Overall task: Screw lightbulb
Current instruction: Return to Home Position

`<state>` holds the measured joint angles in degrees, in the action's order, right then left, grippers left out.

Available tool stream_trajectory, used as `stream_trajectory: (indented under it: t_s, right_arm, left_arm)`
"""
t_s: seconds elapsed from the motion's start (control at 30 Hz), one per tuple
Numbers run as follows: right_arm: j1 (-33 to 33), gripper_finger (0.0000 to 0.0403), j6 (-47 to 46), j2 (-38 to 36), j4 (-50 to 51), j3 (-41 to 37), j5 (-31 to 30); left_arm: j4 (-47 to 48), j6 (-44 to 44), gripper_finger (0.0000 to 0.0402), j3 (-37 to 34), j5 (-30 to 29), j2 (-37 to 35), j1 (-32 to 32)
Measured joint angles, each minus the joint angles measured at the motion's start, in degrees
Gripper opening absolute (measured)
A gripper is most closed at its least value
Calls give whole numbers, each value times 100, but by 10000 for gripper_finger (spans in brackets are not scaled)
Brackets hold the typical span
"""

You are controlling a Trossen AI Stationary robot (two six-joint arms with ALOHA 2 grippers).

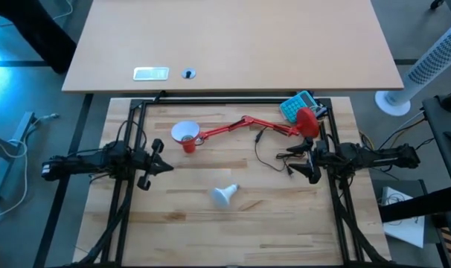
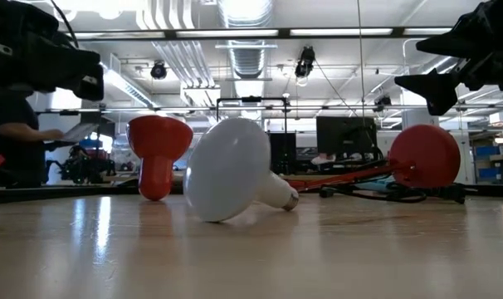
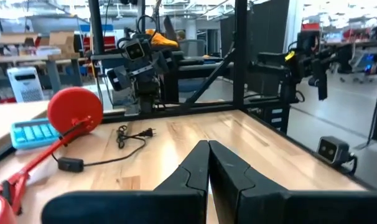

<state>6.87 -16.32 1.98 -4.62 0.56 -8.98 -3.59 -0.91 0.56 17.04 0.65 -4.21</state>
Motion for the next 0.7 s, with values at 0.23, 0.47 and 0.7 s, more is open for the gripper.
stream_trajectory:
  t_s: [0.23, 0.47, 0.7]
  right_arm:
    - [2, 333, 0, 0, 4, 0, -2]
    - [0, 334, 0, 0, 4, 0, -2]
    - [1, 330, 0, -1, 6, 0, -2]
  left_arm:
    - [4, -789, 0, 0, 1, 71, -1]
    - [14, -1304, 0, -2, -105, 263, -2]
    - [27, -1310, 0, 14, -105, 530, -1]
